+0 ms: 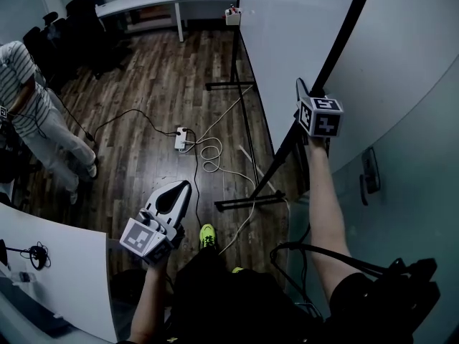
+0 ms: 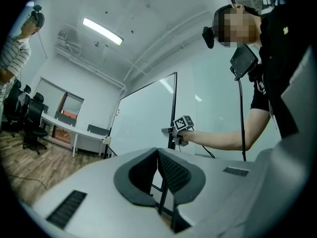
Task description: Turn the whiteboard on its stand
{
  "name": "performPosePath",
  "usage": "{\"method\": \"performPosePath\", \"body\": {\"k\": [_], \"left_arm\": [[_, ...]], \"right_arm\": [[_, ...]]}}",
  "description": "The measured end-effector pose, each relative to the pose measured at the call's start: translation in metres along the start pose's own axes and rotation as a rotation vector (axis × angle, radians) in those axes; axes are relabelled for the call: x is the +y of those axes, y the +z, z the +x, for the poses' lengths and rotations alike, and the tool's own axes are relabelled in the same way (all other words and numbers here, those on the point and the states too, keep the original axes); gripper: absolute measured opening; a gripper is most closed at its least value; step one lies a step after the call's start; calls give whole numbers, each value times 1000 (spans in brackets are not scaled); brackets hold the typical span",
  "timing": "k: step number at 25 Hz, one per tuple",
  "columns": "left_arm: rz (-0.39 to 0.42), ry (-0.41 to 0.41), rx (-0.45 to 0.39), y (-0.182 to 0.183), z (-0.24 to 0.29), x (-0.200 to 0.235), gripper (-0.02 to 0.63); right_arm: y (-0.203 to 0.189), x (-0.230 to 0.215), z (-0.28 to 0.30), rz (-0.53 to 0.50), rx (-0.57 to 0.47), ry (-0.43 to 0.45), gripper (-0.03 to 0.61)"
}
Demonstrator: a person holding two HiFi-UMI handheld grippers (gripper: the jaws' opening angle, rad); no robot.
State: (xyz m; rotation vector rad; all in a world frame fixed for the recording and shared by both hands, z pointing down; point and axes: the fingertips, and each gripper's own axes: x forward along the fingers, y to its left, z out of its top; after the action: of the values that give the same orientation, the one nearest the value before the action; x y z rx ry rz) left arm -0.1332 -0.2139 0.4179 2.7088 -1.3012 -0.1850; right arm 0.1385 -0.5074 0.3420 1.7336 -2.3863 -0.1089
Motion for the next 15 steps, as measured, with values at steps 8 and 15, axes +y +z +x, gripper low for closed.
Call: {"method": "performPosePath", "body": {"k": [8, 15], "left_arm": [[-17, 28, -12, -4, -13, 1, -6], [-14, 10, -30, 0, -8, -7, -6]], "right_arm": [[-4, 1, -12, 17, 6, 3, 66], [-5, 0, -33, 26, 12, -2, 66]]}}
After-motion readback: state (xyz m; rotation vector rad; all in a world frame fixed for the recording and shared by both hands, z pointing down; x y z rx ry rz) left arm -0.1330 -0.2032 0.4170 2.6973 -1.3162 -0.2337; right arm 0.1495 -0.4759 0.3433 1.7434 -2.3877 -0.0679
